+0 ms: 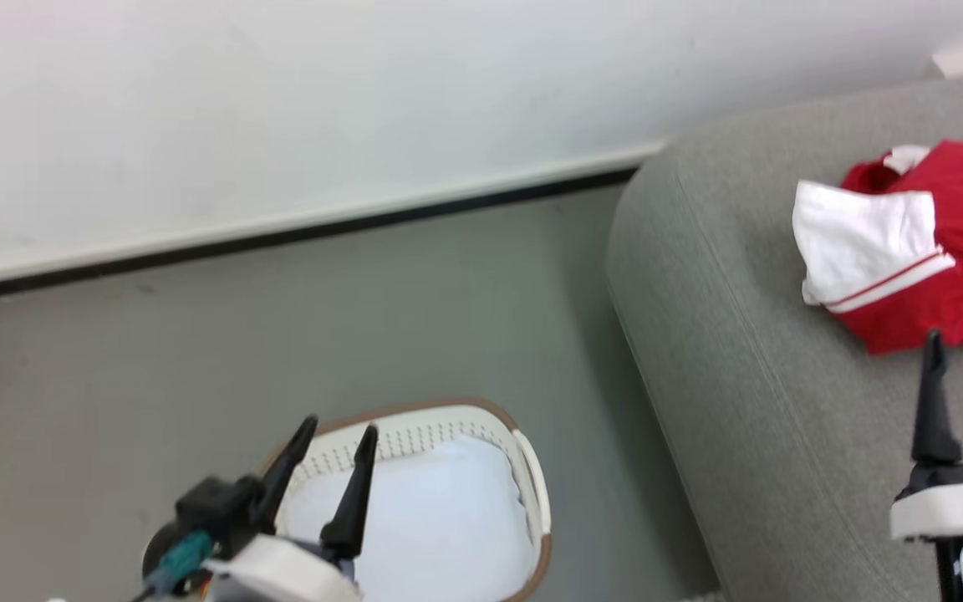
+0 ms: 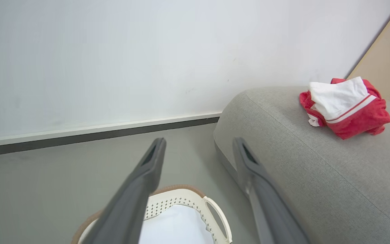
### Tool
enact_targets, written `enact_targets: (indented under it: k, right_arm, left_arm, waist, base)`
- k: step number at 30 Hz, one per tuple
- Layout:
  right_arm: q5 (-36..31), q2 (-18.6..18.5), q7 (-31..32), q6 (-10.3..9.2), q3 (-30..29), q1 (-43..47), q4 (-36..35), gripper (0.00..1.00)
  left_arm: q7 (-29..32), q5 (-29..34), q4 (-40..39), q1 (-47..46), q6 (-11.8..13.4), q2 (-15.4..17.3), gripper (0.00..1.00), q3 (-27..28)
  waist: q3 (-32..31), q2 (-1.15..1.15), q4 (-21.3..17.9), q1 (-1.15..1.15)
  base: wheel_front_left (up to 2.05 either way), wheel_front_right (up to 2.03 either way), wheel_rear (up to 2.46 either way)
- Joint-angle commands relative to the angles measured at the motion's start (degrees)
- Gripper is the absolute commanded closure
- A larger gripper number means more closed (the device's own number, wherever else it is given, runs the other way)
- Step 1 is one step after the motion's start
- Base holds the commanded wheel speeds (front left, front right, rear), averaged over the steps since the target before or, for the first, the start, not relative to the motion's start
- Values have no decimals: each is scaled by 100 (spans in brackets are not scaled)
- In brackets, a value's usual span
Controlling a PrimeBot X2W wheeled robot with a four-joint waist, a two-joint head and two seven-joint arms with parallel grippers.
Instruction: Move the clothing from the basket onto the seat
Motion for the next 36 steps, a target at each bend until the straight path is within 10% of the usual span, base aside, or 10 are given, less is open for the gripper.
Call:
enact_targets:
  k: [1,9,25,26,36]
  right_arm:
    - [82,-16,0,-13,156,268,-60,0]
    - [73,-16,0,-13,640,912,-259,0]
    - [308,-15,0,-13,1027,1464,-201,0]
    - [318,-16,0,-13,1050,1463,-190,100]
    - [889,67,183,1,993,1430,59,100]
  left_arm:
    - [-131,-52,87,289,95,-28,0,103]
    - [-231,81,-12,1117,297,-204,0,863]
    - [-233,973,-129,1781,-277,-871,0,1953]
    - [-233,1018,-128,1795,-315,-906,100,1998]
    - [-68,449,135,1727,-375,-1020,100,2023]
  waist:
    - [-575,0,325,2]
    - [-1037,0,637,2]
    - [-1298,0,841,2]
    - [-1305,0,844,2]
    - [-1295,0,865,2]
  base:
    - [0,0,0]
    - [0,0,0]
    - [0,0,0]
    - [0,0,0]
    - [0,0,0]
